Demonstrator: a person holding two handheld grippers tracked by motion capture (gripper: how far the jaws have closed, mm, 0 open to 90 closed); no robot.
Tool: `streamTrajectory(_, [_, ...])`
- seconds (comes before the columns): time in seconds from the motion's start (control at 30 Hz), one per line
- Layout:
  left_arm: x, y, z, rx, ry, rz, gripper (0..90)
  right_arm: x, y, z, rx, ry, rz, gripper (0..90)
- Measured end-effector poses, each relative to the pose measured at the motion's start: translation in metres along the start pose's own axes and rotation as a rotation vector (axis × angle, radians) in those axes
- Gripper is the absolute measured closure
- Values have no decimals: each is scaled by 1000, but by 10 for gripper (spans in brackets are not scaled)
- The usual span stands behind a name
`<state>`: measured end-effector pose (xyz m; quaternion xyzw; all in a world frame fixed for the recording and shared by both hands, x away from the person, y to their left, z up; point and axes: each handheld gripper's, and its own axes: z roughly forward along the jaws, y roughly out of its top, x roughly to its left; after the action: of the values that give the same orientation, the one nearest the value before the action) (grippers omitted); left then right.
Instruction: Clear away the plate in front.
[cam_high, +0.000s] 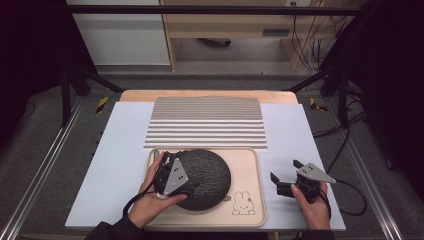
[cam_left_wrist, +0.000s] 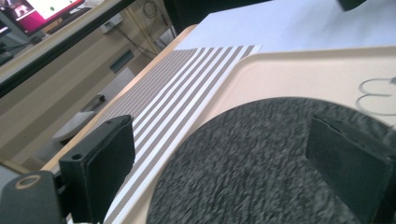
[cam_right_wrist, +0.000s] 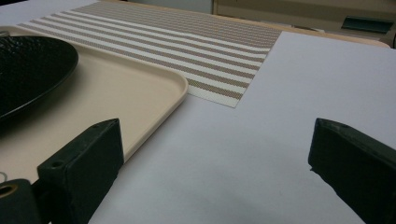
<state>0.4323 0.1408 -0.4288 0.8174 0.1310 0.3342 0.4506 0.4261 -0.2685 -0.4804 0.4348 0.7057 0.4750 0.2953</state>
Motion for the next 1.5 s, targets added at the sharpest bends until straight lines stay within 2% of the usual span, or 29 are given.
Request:
streamTrajectory(0.07, [4,-3,-1,1,11,-21,71,0,0,0,2,2,2,35])
streamTrajectory(0.4, [22,-15,-16,-21,99,-73,69,1,0,1,10,9,-1,35])
streamTrajectory(0.57, [31,-22,-23,-30,137,-100,69,4,1,2,13,10,-22,35])
streamTrajectory(0.8, [38,-28,-27,-35,169,-158,67,4,1,0,11,9,-17,34])
streamTrajectory(1.0, [43,-32,-33,-42,183,-180,61,4,1,0,10,10,-16,34])
streamTrajectory(1.13, [48,-35,-39,-58,194,-208,54,4,1,0,10,10,-13,34])
streamTrajectory(1.5, [63,-42,-56,-68,245,-273,49,4,1,1,15,3,-17,34])
